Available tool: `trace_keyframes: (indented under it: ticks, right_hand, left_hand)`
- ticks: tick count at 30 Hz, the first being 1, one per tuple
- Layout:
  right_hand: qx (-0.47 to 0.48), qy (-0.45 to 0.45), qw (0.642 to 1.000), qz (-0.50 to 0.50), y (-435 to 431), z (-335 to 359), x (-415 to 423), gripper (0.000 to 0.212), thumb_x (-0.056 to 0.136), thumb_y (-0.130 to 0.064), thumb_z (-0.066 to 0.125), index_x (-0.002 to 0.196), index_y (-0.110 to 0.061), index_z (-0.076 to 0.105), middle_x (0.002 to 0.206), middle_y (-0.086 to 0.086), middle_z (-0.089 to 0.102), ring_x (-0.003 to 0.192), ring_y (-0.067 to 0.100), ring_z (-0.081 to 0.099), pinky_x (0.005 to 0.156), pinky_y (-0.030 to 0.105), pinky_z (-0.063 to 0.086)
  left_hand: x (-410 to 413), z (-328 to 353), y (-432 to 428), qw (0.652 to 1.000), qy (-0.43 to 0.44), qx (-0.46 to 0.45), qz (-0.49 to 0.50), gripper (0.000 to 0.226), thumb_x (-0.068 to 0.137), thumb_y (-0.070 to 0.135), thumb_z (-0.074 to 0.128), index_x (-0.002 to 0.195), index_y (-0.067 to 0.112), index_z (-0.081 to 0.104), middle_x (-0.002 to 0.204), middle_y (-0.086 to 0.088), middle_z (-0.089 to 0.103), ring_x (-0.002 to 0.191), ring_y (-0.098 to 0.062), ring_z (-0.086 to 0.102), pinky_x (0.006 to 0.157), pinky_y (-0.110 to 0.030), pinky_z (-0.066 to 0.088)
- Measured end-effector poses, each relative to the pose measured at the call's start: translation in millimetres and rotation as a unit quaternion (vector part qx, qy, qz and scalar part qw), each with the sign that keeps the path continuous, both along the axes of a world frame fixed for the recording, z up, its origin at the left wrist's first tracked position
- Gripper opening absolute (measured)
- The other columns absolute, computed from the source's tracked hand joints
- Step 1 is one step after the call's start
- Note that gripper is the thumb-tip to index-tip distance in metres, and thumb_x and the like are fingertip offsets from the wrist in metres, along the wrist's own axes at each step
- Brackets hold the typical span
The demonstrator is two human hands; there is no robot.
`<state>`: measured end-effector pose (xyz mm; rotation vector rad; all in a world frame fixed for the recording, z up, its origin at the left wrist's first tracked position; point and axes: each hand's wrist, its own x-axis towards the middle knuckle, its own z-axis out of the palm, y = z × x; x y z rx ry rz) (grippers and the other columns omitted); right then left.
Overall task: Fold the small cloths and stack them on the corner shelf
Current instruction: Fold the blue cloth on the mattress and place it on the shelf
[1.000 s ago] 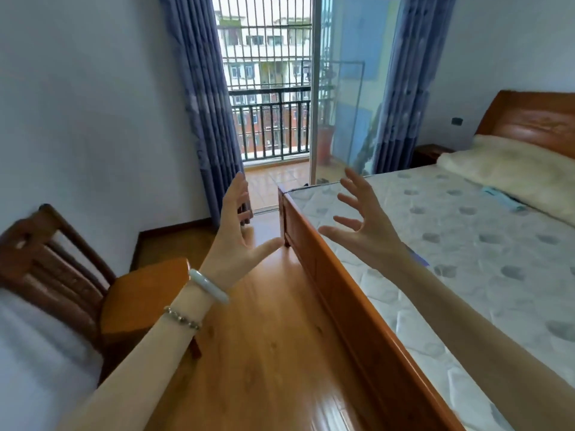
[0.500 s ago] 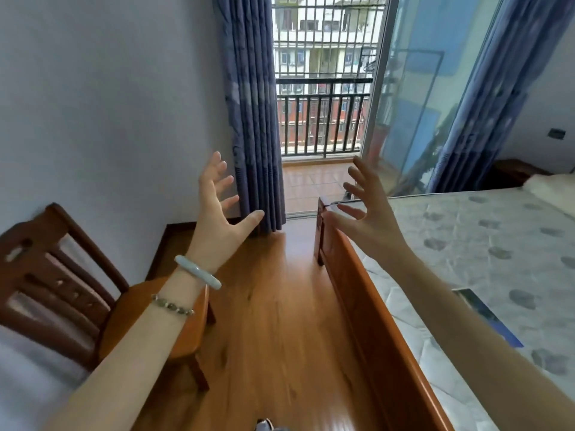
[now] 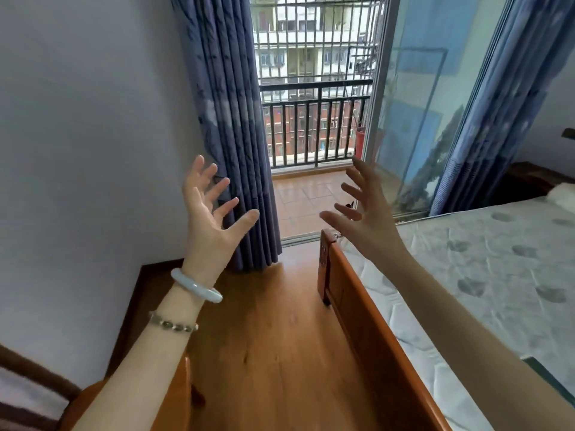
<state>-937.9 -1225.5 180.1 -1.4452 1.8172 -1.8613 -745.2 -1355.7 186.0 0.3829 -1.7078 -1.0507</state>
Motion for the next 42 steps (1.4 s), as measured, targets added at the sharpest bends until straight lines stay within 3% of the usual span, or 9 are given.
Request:
trace_keyframes:
  ticks: [8, 15, 21, 27, 33, 36, 38, 42]
  right_hand:
    - [-0.005, -0.002, 1.0, -0.014, -137, -11, -132, 0.092, 0.076, -0.014, 0.079, 0.149, -0.028, 0.023, 0.142, -0.01, 0.036, 0.126, 0.008, 0.043, 0.093, 0.022, 0.048]
    - [-0.004, -0.005, 1.0, -0.012, -247, 3, -254, 0.092, 0.076, -0.014, 0.078, 0.149, -0.025, 0.023, 0.148, -0.004, 0.034, 0.13, 0.01, 0.041, 0.097, 0.027, 0.048]
    - [0.006, -0.009, 0.999, -0.031, -322, 1, -333, 0.092, 0.076, -0.014, 0.078, 0.148, -0.025, 0.022, 0.147, -0.004, 0.035, 0.13, 0.013, 0.043, 0.099, 0.032, 0.048]
    - [0.013, -0.013, 0.997, -0.074, -399, -21, -407, 0.094, 0.074, -0.017, 0.078, 0.149, -0.027, 0.021, 0.15, 0.0, 0.033, 0.131, 0.015, 0.042, 0.098, 0.028, 0.047]
    - [0.011, -0.022, 0.989, -0.143, -492, -28, -476, 0.095, 0.075, -0.016, 0.078, 0.149, -0.027, 0.02, 0.151, 0.003, 0.031, 0.129, 0.011, 0.041, 0.086, 0.011, 0.047]
    - [0.007, -0.034, 0.983, -0.18, -531, -25, -507, 0.096, 0.074, -0.018, 0.079, 0.149, -0.024, 0.02, 0.15, 0.004, 0.033, 0.13, 0.011, 0.041, 0.092, 0.017, 0.046]
    - [0.002, -0.043, 0.979, -0.201, -551, -25, -525, 0.095, 0.074, -0.016, 0.079, 0.149, -0.024, 0.02, 0.151, 0.003, 0.032, 0.132, 0.012, 0.039, 0.099, 0.024, 0.044]
    - [0.009, -0.064, 0.97, -0.235, -571, -33, -557, 0.092, 0.075, -0.015, 0.078, 0.147, -0.029, 0.023, 0.153, 0.001, 0.03, 0.137, 0.014, 0.035, 0.106, 0.031, 0.041]
  left_hand:
    - [-126, -20, -147, 1.0, -0.02, -0.004, -0.007, 0.094, 0.074, 0.011, 0.075, 0.147, 0.021, 0.016, 0.149, -0.002, 0.027, 0.132, -0.012, 0.04, 0.105, -0.035, 0.043]
    - [-255, -9, -262, 0.999, -0.011, -0.025, -0.044, 0.093, 0.07, 0.029, 0.079, 0.143, 0.032, 0.021, 0.149, 0.001, 0.028, 0.132, -0.008, 0.04, 0.104, -0.028, 0.043]
    - [-340, -17, -340, 0.998, -0.014, -0.008, -0.066, 0.102, 0.065, 0.05, 0.078, 0.146, 0.03, 0.018, 0.149, 0.007, 0.028, 0.132, -0.007, 0.039, 0.105, -0.026, 0.041]
    - [-424, -27, -434, 0.994, -0.023, -0.011, -0.108, 0.099, 0.065, 0.049, 0.078, 0.143, 0.034, 0.018, 0.149, 0.006, 0.027, 0.132, -0.006, 0.038, 0.101, -0.021, 0.04]
    - [-517, -30, -549, 0.986, -0.052, -0.028, -0.157, 0.102, 0.064, 0.04, 0.076, 0.146, 0.028, 0.016, 0.152, 0.003, 0.025, 0.132, -0.009, 0.039, 0.101, -0.021, 0.042]
    - [-569, -24, -598, 0.978, -0.058, -0.031, -0.197, 0.103, 0.063, 0.039, 0.077, 0.145, 0.027, 0.017, 0.152, 0.002, 0.024, 0.131, -0.008, 0.04, 0.098, -0.02, 0.043]
    - [-602, -24, -622, 0.972, -0.063, -0.041, -0.225, 0.104, 0.063, 0.038, 0.078, 0.146, 0.024, 0.017, 0.153, 0.001, 0.024, 0.131, -0.011, 0.04, 0.1, -0.027, 0.044]
    - [-657, -36, -648, 0.956, -0.074, -0.044, -0.28, 0.107, 0.063, 0.049, 0.079, 0.146, 0.025, 0.015, 0.152, 0.0, 0.022, 0.133, -0.015, 0.038, 0.1, -0.033, 0.044]
